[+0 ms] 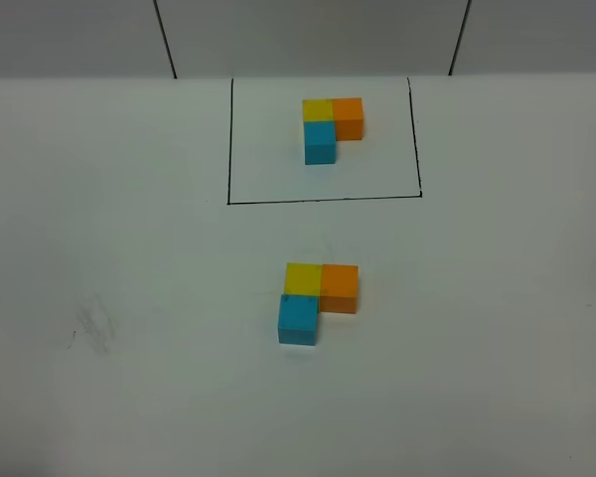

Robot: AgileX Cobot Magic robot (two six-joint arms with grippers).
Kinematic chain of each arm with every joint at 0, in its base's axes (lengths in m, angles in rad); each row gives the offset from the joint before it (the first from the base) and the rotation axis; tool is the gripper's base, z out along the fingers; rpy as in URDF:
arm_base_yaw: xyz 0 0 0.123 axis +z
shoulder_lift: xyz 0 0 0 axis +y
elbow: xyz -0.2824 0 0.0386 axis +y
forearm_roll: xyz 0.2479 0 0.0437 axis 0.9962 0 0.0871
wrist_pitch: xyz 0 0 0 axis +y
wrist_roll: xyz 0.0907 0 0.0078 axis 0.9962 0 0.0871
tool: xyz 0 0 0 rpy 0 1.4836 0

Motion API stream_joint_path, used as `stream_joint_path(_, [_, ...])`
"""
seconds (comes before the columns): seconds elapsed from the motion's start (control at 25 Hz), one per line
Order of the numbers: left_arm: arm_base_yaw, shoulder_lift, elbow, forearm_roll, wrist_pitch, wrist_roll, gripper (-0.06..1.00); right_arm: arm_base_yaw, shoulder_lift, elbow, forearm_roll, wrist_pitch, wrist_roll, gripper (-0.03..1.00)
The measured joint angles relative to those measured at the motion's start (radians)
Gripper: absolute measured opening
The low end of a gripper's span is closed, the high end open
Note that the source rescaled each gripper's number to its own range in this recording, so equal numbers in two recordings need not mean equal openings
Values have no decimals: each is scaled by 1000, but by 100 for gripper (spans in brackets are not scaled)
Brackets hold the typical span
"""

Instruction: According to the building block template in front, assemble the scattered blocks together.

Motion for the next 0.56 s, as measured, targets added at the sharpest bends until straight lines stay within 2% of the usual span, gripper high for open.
stream_joint_path(0.36, [0,0,0,0,0,0,66,31,-52,0,-7,-4,1,23])
stream_joint_path(0.56, [0,0,0,0,0,0,66,133,-52,0,-8,-5,4,0])
